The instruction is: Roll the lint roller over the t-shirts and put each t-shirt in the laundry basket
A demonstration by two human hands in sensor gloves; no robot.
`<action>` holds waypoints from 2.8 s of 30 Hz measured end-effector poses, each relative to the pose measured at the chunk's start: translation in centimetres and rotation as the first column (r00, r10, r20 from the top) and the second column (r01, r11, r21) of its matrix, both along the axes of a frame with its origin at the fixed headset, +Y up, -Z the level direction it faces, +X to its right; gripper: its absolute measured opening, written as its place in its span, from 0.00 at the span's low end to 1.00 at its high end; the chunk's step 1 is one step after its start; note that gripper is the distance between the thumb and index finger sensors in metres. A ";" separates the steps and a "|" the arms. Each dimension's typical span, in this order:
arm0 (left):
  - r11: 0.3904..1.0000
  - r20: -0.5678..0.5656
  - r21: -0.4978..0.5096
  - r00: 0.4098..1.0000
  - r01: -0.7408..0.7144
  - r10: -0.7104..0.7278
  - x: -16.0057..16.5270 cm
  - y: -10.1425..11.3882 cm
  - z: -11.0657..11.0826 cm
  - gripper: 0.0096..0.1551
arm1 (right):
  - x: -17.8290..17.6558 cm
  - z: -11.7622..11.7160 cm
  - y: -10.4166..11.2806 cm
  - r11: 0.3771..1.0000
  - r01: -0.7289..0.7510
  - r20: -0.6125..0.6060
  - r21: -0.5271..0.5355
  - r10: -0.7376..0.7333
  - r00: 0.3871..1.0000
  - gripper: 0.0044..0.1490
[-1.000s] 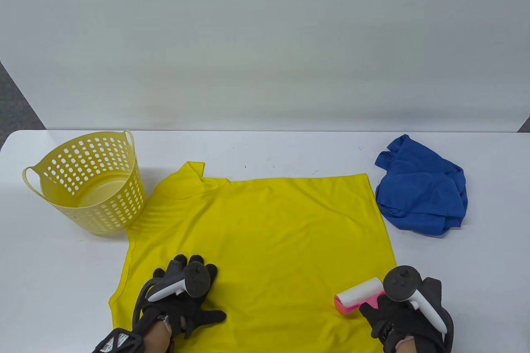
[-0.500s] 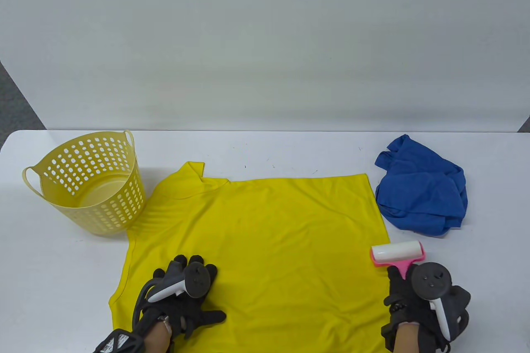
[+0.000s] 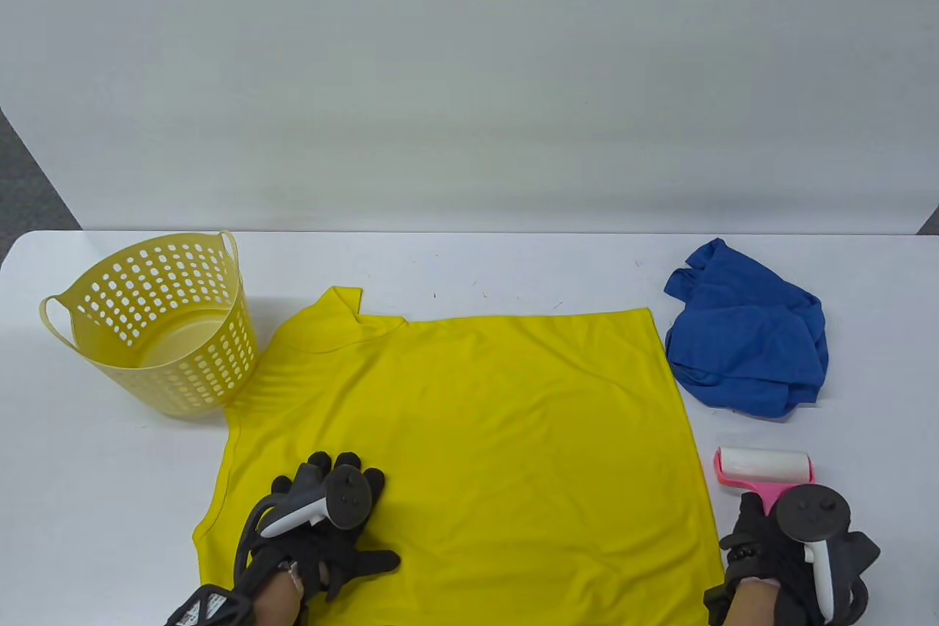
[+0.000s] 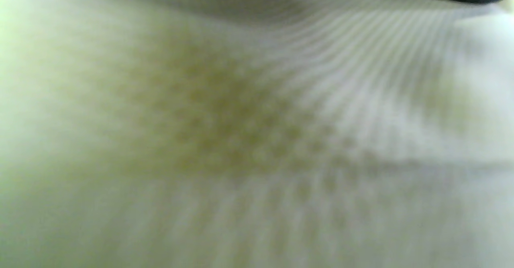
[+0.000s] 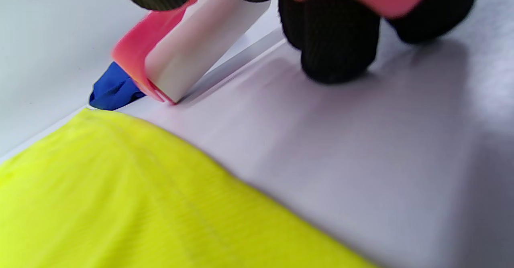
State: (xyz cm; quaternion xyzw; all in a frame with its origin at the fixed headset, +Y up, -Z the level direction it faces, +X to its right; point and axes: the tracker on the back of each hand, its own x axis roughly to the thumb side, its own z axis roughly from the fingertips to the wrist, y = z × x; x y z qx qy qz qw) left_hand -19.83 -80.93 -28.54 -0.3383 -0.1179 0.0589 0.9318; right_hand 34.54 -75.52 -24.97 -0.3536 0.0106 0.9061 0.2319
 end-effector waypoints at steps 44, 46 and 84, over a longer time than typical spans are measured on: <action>0.905 -0.311 0.410 0.950 0.112 0.023 -8.1 3.5 -1.1 0.23 | -16.7 -7.5 -0.9 0.860 -0.505 -0.573 -0.079 0.375 0.729 0.27; 0.900 -0.302 0.428 0.952 0.079 0.059 -8.2 3.8 -1.2 0.23 | -16.4 -6.7 -1.0 0.872 -0.484 -0.553 0.073 0.439 0.708 0.25; 0.841 0.068 0.513 0.985 -0.171 0.159 -6.2 8.9 0.4 0.30 | -12.5 -5.4 3.0 0.979 0.011 -0.544 0.205 0.105 0.833 0.36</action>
